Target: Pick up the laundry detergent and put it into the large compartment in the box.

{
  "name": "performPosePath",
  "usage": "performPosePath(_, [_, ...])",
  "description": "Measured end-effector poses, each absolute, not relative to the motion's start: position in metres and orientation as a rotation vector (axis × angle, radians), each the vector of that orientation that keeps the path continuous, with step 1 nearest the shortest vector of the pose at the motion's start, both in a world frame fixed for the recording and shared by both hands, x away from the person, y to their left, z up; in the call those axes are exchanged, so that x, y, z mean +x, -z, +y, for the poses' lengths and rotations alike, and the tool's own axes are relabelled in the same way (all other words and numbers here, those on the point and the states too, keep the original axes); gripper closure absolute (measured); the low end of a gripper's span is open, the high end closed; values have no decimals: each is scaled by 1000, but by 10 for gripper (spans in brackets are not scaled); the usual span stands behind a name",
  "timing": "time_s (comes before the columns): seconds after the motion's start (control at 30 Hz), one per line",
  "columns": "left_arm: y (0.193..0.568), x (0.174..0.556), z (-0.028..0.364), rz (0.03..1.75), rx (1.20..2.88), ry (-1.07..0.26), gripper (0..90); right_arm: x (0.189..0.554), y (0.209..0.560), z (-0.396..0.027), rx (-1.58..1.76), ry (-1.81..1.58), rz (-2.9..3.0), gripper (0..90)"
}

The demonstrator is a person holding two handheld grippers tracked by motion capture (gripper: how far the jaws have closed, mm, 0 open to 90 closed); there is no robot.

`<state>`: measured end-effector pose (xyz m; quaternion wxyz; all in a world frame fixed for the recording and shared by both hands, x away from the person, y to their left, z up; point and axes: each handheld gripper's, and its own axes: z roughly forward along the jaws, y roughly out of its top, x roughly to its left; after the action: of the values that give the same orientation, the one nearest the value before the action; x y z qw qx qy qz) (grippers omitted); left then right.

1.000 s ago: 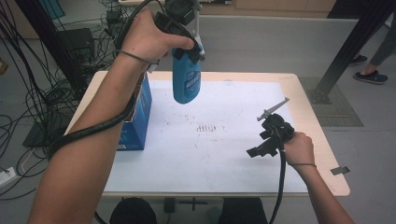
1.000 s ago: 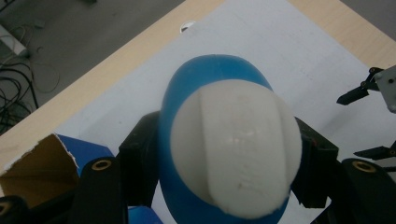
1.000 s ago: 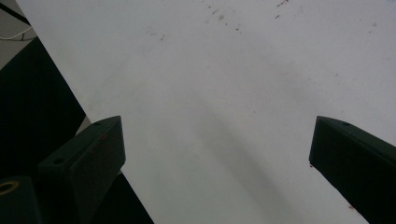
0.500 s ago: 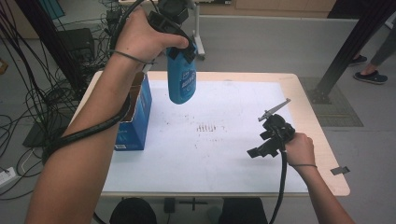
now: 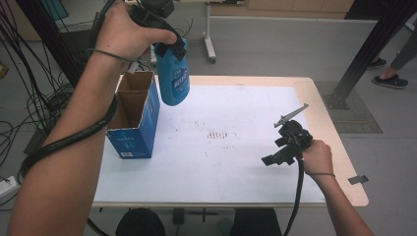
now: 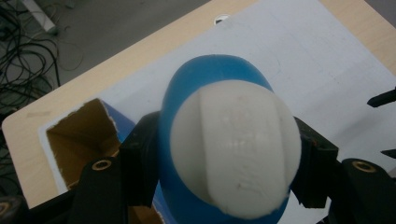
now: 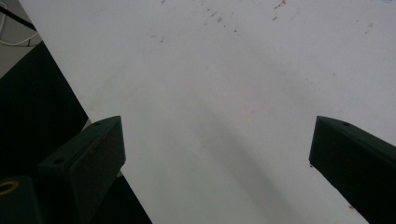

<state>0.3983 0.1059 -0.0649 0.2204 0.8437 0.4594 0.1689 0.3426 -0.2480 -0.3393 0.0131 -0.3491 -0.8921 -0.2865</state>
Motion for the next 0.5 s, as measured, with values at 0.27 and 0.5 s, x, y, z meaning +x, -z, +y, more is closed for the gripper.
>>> performPosePath(0.27, [63,402,136,1379,2271,-494,377,344,340,-246,-1078,904,-2773,34])
performPosePath(0.5, [61,404,164,1454,2234,-523,376,346,341,-243,-1065,906,-2771,34])
